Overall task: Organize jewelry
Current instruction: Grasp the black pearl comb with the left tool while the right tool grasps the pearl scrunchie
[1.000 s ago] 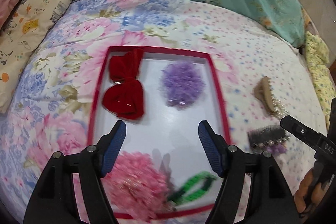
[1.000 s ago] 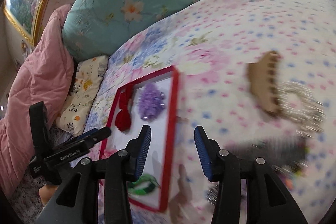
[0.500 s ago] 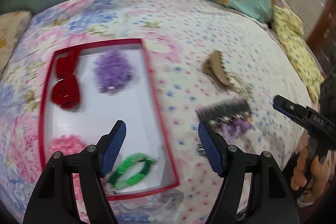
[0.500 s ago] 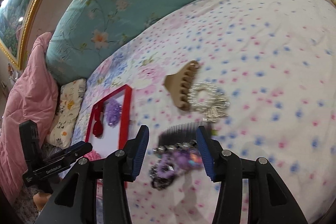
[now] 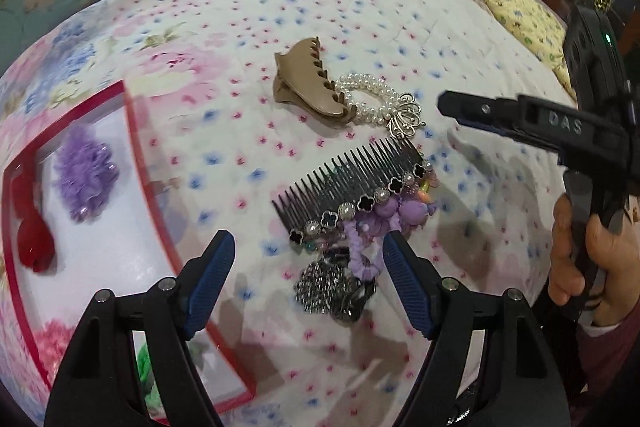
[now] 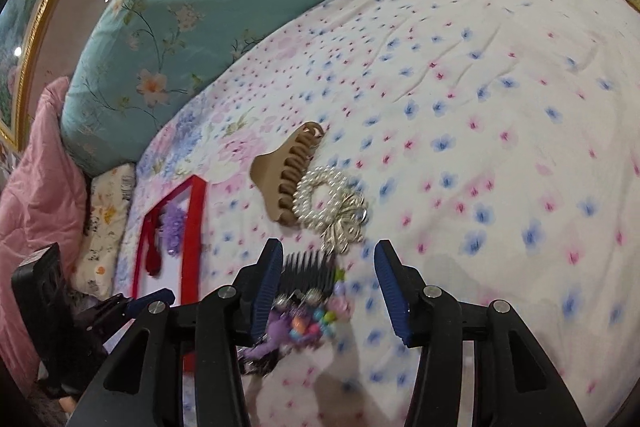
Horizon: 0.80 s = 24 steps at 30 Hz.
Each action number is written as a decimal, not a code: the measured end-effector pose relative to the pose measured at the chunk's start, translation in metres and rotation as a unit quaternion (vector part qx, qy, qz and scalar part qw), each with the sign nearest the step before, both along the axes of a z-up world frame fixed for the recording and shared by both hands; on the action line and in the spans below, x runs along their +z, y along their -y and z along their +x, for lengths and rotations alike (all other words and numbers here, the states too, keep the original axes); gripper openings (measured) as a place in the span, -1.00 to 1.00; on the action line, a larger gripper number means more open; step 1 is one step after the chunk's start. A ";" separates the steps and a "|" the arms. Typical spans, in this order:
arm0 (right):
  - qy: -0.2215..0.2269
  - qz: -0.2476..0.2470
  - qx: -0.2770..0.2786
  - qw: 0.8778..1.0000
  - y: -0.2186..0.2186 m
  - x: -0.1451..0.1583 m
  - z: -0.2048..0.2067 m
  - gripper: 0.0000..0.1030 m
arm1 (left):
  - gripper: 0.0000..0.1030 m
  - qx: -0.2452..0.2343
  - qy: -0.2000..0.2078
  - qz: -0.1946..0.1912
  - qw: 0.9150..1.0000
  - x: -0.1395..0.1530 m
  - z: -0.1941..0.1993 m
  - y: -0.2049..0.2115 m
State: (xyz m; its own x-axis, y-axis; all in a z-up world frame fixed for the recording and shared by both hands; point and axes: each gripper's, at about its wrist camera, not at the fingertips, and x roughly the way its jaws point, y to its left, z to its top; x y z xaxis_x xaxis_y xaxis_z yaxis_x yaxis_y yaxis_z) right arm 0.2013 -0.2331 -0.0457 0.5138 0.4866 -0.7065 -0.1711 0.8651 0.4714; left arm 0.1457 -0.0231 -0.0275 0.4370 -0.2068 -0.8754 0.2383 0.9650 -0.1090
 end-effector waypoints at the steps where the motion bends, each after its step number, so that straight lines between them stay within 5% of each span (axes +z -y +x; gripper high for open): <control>1: -0.002 -0.003 -0.001 1.000 -0.001 -0.002 0.005 -0.02 | 0.49 -0.002 -0.002 0.001 1.000 -0.002 0.003 0.001; 10: -0.022 -0.019 0.005 1.000 -0.011 -0.024 0.032 -0.12 | 0.49 -0.026 -0.021 0.008 0.999 -0.026 0.033 0.015; 14: -0.026 -0.022 -0.003 0.999 -0.010 -0.027 0.036 -0.57 | 0.49 -0.033 -0.029 -0.003 0.999 -0.033 0.045 0.019; 24: -0.044 0.018 -0.013 0.999 0.000 -0.032 0.049 -0.62 | 0.49 -0.072 -0.032 0.014 0.997 -0.035 0.066 0.029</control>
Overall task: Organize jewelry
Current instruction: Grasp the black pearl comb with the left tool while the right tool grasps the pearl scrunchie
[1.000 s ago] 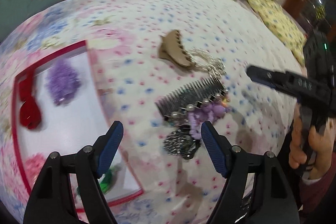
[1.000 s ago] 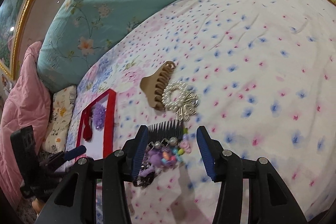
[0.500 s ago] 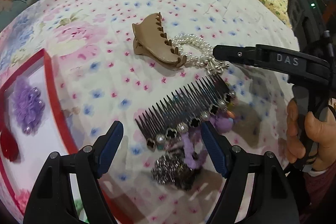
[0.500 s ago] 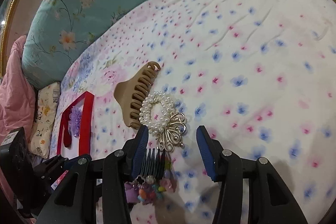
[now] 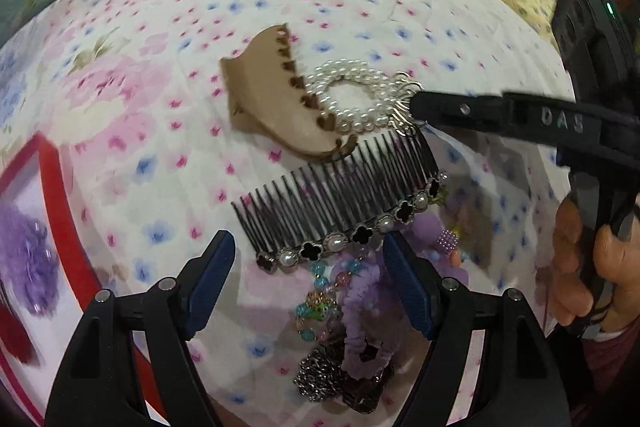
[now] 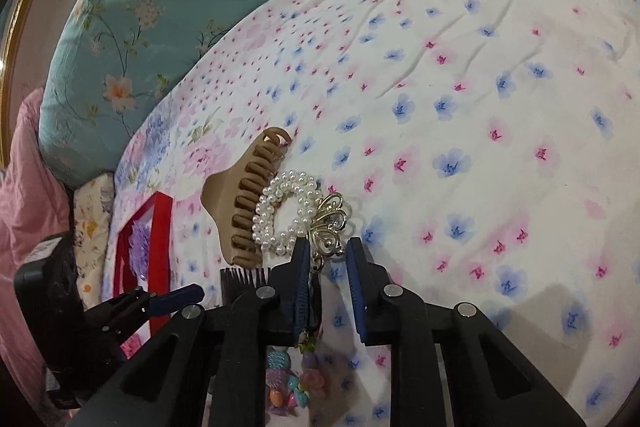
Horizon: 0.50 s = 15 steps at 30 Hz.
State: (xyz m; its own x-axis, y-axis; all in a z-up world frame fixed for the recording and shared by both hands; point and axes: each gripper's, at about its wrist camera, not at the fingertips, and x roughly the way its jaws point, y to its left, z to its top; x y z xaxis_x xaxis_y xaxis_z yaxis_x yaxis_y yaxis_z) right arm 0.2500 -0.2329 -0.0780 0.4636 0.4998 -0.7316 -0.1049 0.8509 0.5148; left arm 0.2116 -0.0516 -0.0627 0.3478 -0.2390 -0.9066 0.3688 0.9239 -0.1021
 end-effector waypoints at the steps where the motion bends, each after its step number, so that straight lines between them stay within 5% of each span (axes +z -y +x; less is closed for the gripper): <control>1: -0.001 0.002 -0.001 1.000 0.000 0.001 0.001 -0.60 | 0.49 -0.013 0.005 0.012 1.000 0.002 0.000 0.004; 10: -0.006 0.010 0.013 1.000 -0.006 -0.001 0.011 -0.52 | 0.49 -0.081 0.021 0.021 0.996 0.011 0.016 0.020; 13: -0.005 0.010 0.009 1.000 -0.003 0.000 0.014 -0.85 | 0.49 -0.100 0.005 0.011 0.995 0.003 0.020 0.029; 15: 0.007 0.011 0.002 1.000 0.002 0.006 0.011 -0.88 | 0.49 -0.102 0.003 0.016 0.995 -0.002 0.021 0.032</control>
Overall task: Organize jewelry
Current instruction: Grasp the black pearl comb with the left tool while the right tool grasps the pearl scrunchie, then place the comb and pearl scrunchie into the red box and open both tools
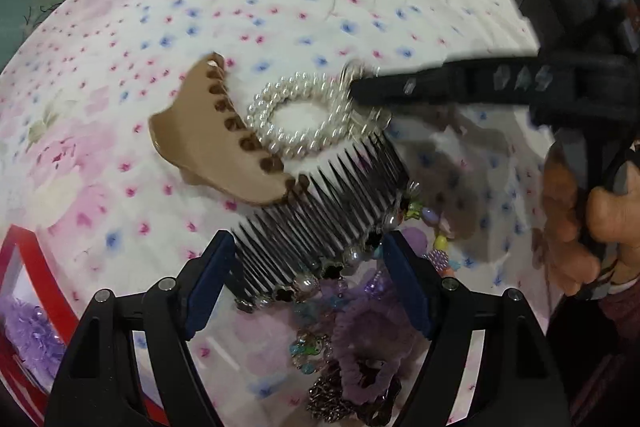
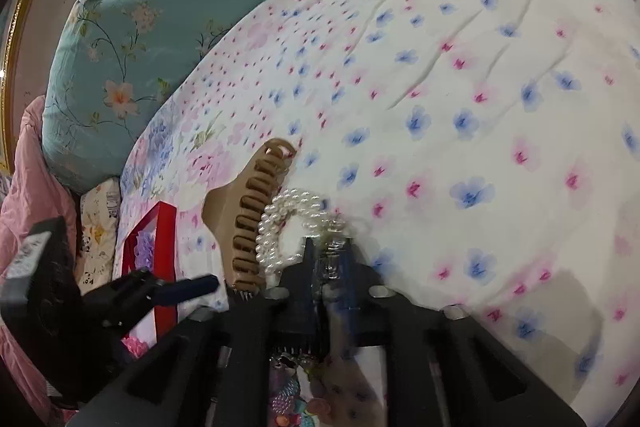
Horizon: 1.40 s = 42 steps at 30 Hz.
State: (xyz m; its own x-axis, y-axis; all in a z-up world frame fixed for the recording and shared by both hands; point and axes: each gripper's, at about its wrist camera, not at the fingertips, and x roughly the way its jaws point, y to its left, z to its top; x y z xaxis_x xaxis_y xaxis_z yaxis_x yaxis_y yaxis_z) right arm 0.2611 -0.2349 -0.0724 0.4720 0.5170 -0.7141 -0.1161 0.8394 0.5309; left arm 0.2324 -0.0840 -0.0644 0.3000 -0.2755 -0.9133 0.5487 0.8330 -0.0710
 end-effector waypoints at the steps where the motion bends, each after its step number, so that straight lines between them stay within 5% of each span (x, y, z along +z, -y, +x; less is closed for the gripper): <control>1: 0.005 -0.001 -0.005 1.000 0.002 0.003 -0.001 -0.90 | 0.49 0.001 -0.001 0.001 1.000 -0.002 0.000 0.000; 6: 0.021 0.006 -0.033 0.999 0.024 0.017 -0.008 -0.90 | 0.19 0.010 0.002 -0.013 1.000 0.001 -0.004 -0.002; 9: 0.023 0.019 -0.044 0.999 0.037 0.021 -0.017 -0.90 | -0.20 0.000 0.015 -0.017 1.000 0.010 -0.014 -0.002; 10: 0.023 0.022 -0.045 0.998 0.039 0.021 -0.019 -0.90 | -0.47 -0.003 0.020 -0.015 1.000 0.013 -0.017 0.000; 12: 0.024 0.029 -0.045 0.998 0.041 0.022 -0.025 -0.90 | -0.48 -0.003 0.019 -0.015 1.000 0.017 -0.022 0.002; 13: 0.024 0.032 -0.045 0.998 0.042 0.023 -0.026 -0.90 | -0.66 -0.001 0.019 -0.016 1.000 0.017 -0.023 0.002; 29: 0.045 0.060 -0.031 0.997 0.041 0.045 -0.057 -0.90 | -0.69 0.066 0.069 -0.062 0.994 0.066 -0.066 -0.035; 42: 0.059 0.078 0.043 0.994 -0.021 0.068 -0.081 -0.90 | -0.69 0.199 0.096 -0.105 0.970 0.087 -0.126 -0.130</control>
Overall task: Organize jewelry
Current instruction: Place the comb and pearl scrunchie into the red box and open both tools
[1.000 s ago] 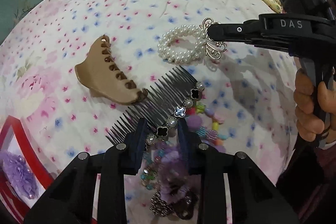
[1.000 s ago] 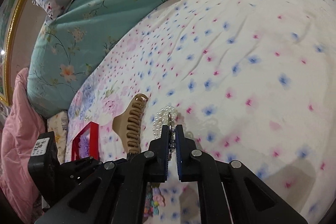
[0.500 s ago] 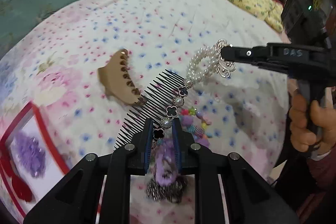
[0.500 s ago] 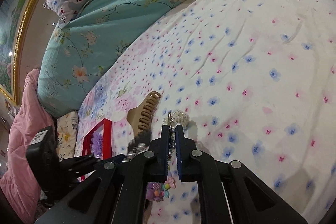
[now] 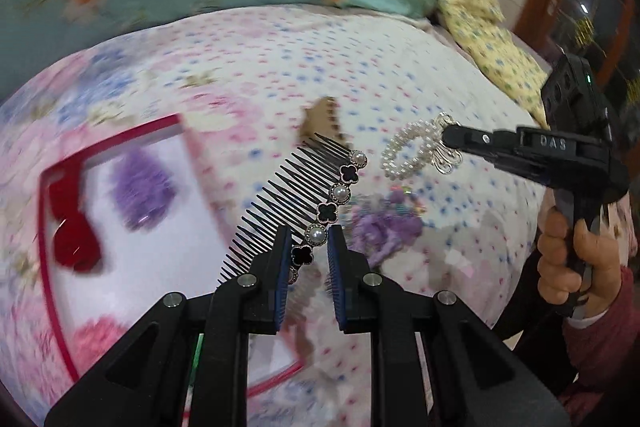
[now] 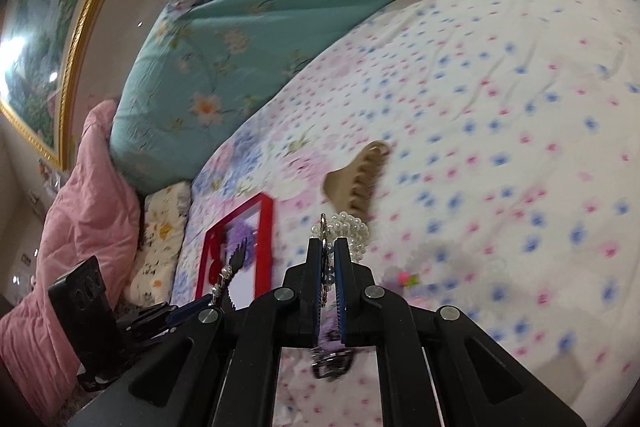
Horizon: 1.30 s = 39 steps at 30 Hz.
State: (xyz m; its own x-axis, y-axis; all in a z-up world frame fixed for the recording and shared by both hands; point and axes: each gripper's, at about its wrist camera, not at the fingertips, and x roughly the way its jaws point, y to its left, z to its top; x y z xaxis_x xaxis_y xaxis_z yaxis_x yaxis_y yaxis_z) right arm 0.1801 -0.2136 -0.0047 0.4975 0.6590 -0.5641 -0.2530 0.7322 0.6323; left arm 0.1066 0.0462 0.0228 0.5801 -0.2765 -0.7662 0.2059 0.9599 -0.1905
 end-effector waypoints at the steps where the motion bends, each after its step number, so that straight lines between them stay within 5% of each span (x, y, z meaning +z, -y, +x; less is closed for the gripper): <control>1: 0.000 0.001 0.007 1.000 -0.007 0.001 -0.001 -0.90 | -0.69 0.011 0.002 -0.004 1.000 0.001 -0.004 -0.009; 20: 0.010 0.000 0.131 0.991 -0.147 0.008 -0.008 -0.90 | -0.69 0.154 0.011 -0.020 0.988 -0.005 -0.037 -0.124; 31: -0.014 0.001 0.168 0.986 -0.225 -0.022 0.014 -0.90 | -0.69 0.232 0.001 -0.001 0.973 -0.023 -0.017 -0.163; 39: -0.041 -0.032 0.164 0.985 -0.242 -0.057 0.032 -0.90 | -0.82 0.240 -0.018 0.014 0.971 -0.048 0.017 -0.167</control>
State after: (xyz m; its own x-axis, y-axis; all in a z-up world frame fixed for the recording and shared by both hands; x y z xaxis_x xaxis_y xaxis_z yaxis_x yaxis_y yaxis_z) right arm 0.2117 0.0282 -0.0615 0.2148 0.7386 -0.6391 -0.4334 0.6585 0.6153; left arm 0.1235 0.2129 -0.0256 0.6089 0.0398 -0.7923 -0.2722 0.9486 -0.1615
